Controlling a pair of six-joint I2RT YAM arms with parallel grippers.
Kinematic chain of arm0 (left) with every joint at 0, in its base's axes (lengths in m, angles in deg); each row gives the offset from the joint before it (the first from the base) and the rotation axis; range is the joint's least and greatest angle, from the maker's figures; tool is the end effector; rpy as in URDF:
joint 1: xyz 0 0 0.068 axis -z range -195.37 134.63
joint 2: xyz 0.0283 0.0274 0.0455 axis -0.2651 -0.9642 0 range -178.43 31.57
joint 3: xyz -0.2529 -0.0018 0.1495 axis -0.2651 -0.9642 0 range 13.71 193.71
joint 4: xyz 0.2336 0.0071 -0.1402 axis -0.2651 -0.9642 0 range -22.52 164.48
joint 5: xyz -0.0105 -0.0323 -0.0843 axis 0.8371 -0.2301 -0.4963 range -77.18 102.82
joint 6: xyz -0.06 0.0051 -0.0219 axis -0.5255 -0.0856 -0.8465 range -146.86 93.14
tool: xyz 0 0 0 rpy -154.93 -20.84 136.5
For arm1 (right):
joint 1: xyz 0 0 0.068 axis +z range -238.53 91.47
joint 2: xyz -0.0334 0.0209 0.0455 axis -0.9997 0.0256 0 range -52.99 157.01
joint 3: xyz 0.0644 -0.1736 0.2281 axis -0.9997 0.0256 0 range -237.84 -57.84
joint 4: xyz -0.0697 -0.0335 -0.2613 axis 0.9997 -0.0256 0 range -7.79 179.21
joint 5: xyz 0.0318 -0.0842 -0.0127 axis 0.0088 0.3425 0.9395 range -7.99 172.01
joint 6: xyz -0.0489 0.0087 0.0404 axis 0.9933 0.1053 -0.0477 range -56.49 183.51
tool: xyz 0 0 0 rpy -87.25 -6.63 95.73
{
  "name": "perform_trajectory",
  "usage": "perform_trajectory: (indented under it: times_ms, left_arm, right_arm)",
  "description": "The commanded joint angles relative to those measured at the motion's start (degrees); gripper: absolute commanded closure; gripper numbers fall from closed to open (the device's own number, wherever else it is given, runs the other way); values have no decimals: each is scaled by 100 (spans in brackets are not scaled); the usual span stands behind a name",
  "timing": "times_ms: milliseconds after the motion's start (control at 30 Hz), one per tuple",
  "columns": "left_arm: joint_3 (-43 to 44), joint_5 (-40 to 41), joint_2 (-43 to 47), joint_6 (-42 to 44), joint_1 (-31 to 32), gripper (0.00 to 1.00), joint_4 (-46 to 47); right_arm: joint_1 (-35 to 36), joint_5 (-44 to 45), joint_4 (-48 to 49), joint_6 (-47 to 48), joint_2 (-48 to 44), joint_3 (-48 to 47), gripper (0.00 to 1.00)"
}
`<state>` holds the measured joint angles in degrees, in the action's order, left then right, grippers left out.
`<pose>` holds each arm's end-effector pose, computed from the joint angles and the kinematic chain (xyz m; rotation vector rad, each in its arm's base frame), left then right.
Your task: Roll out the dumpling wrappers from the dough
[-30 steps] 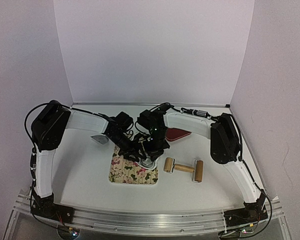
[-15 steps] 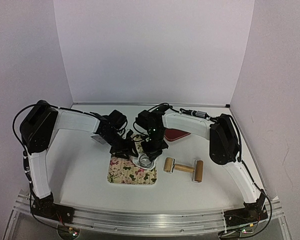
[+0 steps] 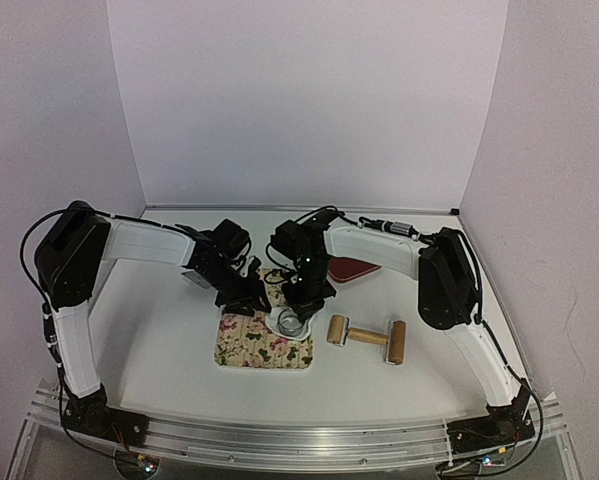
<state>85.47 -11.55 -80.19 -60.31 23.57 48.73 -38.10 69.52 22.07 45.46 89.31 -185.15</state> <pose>0.3061 -0.2737 0.1511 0.2754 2.9115 -0.8795 0.3270 0.4126 0.1584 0.8888 -2.9766 -0.4012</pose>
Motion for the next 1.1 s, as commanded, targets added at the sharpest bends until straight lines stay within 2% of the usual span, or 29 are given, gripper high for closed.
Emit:
perform_trajectory:
  times_ms: [0,200,367,567,1067]
  left_arm:
    - [303,-227,-420,-10,-2,60,234]
    - [374,-587,-701,-48,17,65,433]
    - [372,-846,-790,-67,127,79,531]
    - [231,-916,-414,-95,140,100,711]
    - [-47,-617,782,-338,140,100,802]
  right_arm:
    - [81,300,-365,151,583,247,100]
    - [80,338,-364,167,585,252,100]
    - [81,361,-363,178,595,251,100]
    - [79,367,-388,187,628,235,100]
    - [80,447,-435,161,681,291,100]
